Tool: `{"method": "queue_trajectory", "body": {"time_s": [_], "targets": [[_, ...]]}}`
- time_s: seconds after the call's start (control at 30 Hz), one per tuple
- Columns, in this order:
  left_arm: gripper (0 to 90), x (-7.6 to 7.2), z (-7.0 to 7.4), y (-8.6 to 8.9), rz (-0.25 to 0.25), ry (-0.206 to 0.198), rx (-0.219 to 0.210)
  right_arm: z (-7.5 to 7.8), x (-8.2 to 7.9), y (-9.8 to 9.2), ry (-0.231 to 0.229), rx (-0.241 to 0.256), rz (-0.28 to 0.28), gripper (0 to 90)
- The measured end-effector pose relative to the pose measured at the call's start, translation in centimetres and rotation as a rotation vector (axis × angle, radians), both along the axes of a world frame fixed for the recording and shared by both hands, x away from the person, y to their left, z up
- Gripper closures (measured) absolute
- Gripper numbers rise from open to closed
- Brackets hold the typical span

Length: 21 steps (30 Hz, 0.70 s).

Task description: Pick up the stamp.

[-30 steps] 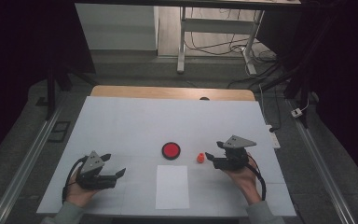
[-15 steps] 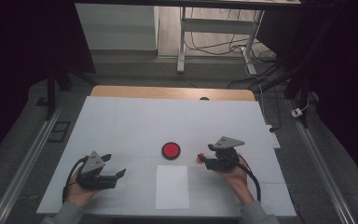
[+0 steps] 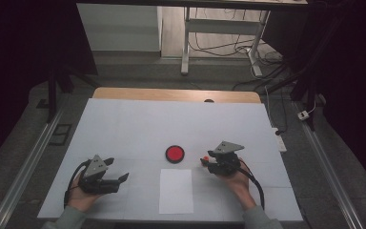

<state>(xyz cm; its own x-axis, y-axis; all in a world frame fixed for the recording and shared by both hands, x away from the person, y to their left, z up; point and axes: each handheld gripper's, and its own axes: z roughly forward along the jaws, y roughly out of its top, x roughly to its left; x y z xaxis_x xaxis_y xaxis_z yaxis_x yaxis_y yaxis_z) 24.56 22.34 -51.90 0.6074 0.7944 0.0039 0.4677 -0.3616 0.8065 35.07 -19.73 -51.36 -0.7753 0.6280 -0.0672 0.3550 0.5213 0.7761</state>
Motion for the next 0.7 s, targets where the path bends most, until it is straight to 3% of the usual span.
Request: {"method": "queue_trajectory", "body": {"time_s": [0.23, 0.7], "targets": [[20.3, 0.01, -0.02, 0.03, -0.001, 0.001, 0.001, -0.15, -0.01, 0.11, 0.014, -0.007, 0.009, 62.3], [20.3, 0.05, -0.08, 0.06, -0.001, 0.003, 0.003, -0.32, 0.03, 0.18, 0.014, 0.002, 0.012, 71.3]]}}
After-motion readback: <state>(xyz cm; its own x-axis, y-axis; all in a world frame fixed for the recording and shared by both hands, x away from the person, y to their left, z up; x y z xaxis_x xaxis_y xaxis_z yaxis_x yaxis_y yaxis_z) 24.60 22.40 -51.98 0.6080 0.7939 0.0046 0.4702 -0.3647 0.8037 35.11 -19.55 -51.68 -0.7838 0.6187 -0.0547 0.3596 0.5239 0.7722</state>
